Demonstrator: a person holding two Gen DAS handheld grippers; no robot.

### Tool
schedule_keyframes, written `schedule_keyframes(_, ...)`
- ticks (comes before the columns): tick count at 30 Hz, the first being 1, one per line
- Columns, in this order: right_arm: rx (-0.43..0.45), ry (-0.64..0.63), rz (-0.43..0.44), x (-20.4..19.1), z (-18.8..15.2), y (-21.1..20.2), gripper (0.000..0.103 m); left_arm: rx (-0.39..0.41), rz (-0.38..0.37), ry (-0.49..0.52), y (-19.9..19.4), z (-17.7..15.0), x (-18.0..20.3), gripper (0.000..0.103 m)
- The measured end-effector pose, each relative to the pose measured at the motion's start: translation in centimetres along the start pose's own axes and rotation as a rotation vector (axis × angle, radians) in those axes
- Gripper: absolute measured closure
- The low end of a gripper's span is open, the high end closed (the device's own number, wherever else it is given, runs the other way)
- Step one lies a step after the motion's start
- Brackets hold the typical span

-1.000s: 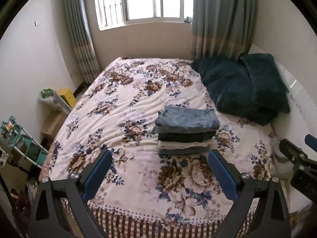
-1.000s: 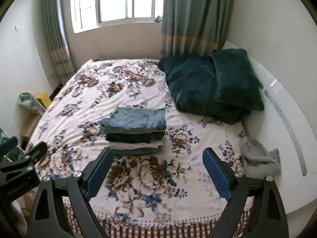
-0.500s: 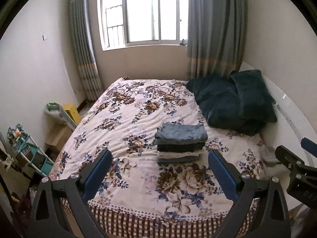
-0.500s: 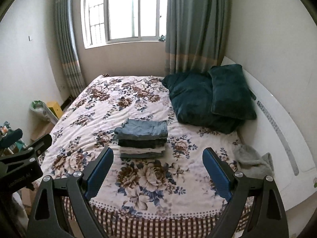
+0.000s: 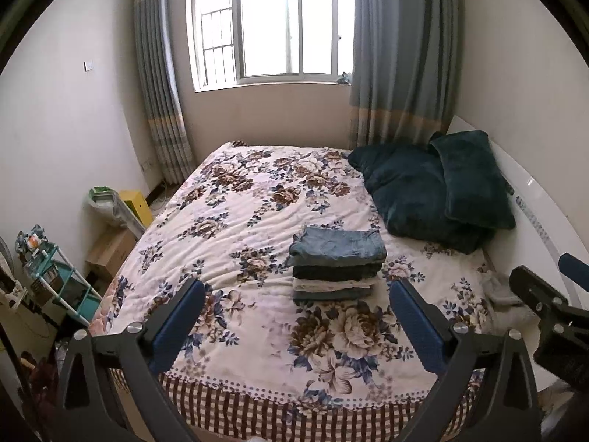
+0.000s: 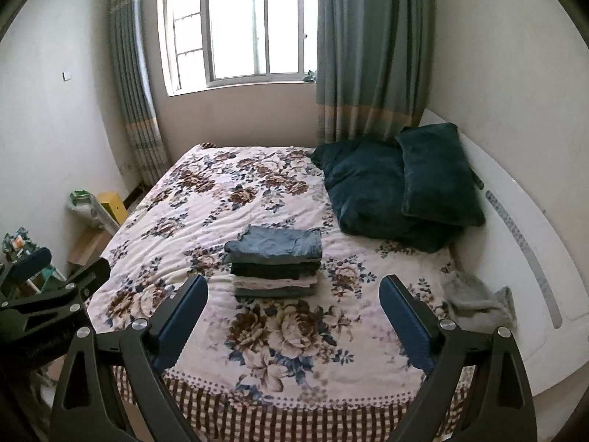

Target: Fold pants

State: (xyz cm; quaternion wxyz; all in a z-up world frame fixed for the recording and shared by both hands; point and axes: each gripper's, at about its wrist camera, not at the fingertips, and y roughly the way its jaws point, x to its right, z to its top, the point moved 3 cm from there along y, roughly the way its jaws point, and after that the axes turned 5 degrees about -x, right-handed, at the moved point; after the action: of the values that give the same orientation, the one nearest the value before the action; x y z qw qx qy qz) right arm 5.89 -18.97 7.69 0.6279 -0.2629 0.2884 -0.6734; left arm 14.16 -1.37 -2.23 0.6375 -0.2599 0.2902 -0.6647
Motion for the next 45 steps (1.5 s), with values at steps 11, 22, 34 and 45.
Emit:
schedule_keyframes(11,0.004,0.010,-0.063,1.7,3.9,6.1,0.006,-0.035,0.064,-0.017,4.7,2.1,0.1,0.000)
schedule_keyframes(22,-0.073,0.019,-0.076,2.8,5.6,12.9,0.006,-0.095,0.082,0.009,8.7,3.5,1.2,0.000)
schedule_keyframes(34,-0.080,0.016,-0.076,2.9,5.6,14.1,0.005,-0.129,0.101,-0.004,10.6,3.9,1.4,0.000)
schedule_keyframes(45,-0.087,0.013,-0.076,2.3,4.6,15.1,0.004,-0.123,0.105,-0.014,10.6,4.3,1.6,0.000)
